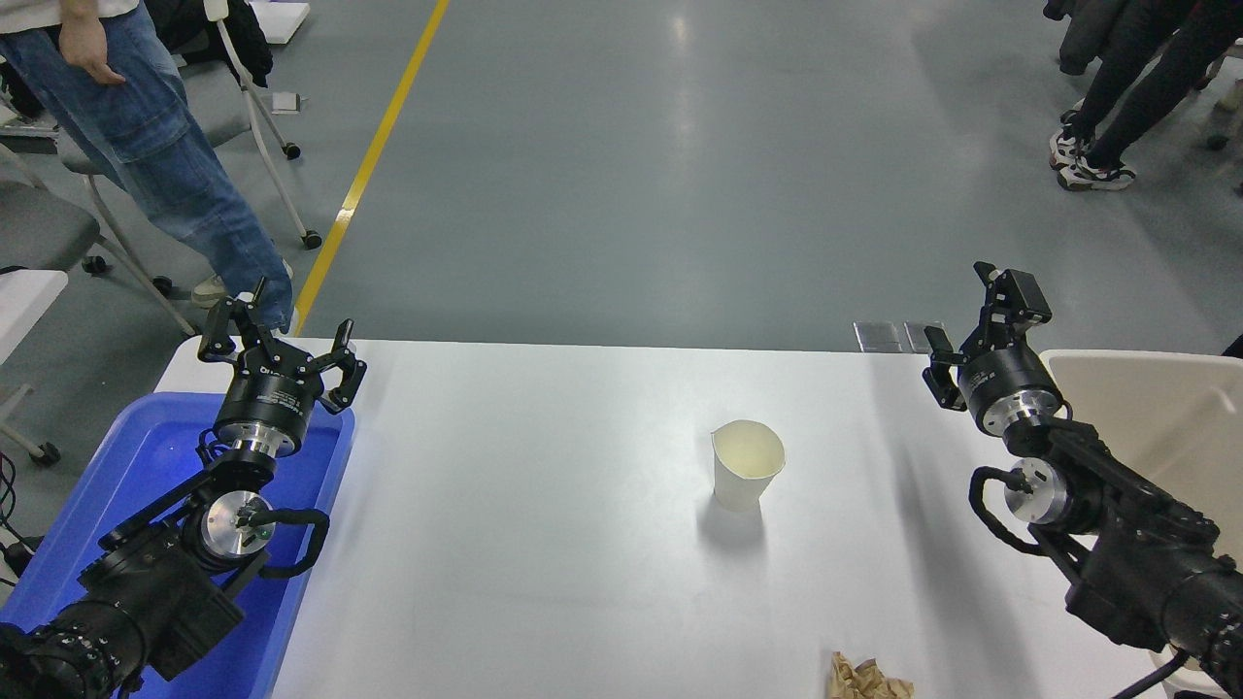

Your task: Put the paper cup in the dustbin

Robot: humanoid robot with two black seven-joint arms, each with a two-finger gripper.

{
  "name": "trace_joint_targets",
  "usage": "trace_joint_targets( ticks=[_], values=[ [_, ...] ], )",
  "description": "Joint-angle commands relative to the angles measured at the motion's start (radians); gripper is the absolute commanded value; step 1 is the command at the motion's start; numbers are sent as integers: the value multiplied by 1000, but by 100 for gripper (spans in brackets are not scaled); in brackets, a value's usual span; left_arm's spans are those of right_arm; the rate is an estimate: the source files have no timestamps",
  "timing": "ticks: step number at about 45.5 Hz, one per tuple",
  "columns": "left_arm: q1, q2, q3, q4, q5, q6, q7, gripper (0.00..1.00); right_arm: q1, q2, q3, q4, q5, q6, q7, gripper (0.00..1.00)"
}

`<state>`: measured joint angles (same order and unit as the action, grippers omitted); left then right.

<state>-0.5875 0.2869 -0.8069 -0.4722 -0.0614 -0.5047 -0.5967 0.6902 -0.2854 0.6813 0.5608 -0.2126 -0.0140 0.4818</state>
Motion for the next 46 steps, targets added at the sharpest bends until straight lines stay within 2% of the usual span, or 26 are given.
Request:
trace_joint_targets(
  ticks=[1, 46],
  values=[
    [0, 0, 0, 0, 0, 0, 3, 100, -3, 2, 15, -1, -1, -4, 1, 100],
    [0, 0, 0, 0, 0, 0, 2, 100, -21, -1, 0, 1, -1, -4, 0, 100]
  ],
)
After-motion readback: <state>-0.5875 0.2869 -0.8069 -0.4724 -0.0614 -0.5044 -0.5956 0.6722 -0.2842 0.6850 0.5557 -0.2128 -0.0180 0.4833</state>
